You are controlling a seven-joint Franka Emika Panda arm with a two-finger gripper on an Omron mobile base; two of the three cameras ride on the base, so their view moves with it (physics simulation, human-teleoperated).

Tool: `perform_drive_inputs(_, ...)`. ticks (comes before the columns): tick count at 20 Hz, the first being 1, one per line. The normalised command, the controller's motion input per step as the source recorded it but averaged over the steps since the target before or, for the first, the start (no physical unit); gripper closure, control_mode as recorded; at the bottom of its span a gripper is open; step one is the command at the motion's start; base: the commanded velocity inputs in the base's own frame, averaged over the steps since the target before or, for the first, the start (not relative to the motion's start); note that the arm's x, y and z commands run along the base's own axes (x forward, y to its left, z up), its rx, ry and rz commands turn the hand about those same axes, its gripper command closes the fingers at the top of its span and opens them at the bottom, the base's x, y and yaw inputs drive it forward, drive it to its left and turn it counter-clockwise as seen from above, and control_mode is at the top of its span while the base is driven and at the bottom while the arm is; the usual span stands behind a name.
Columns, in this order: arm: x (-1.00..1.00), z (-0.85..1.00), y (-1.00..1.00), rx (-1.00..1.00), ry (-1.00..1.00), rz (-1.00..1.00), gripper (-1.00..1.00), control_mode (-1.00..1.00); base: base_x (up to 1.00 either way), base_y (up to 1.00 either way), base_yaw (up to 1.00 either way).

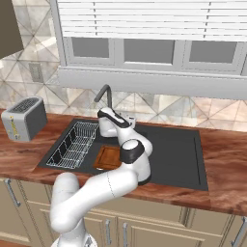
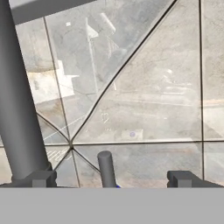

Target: Turn on the sink faucet with hot water and rinse the cutting board for ten seconds, then turn off the faucet. Push the cutting board to reach the water if necessary.

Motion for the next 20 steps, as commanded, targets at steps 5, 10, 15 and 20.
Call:
perform_drive_inputs(5,0.0,0.0,0.0,0.0,0.0,0.0,-1.0,-1.0,0.0,0.0,0.0)
perform_drive_inputs(10,0.0,0.0,-0.02,0.0,0.0,0.0,-1.0,-1.0,0.0,0.0,0.0)
perform_drive_inputs(15,0.0,0.0,-0.04,0.0,0.0,0.0,-1.0,-1.0,0.0,0.0,0.0)
perform_drive_inputs(20,0.0,0.0,-0.08,0.0,0.0,0.0,-1.0,-1.0,0.0,0.0,0.0)
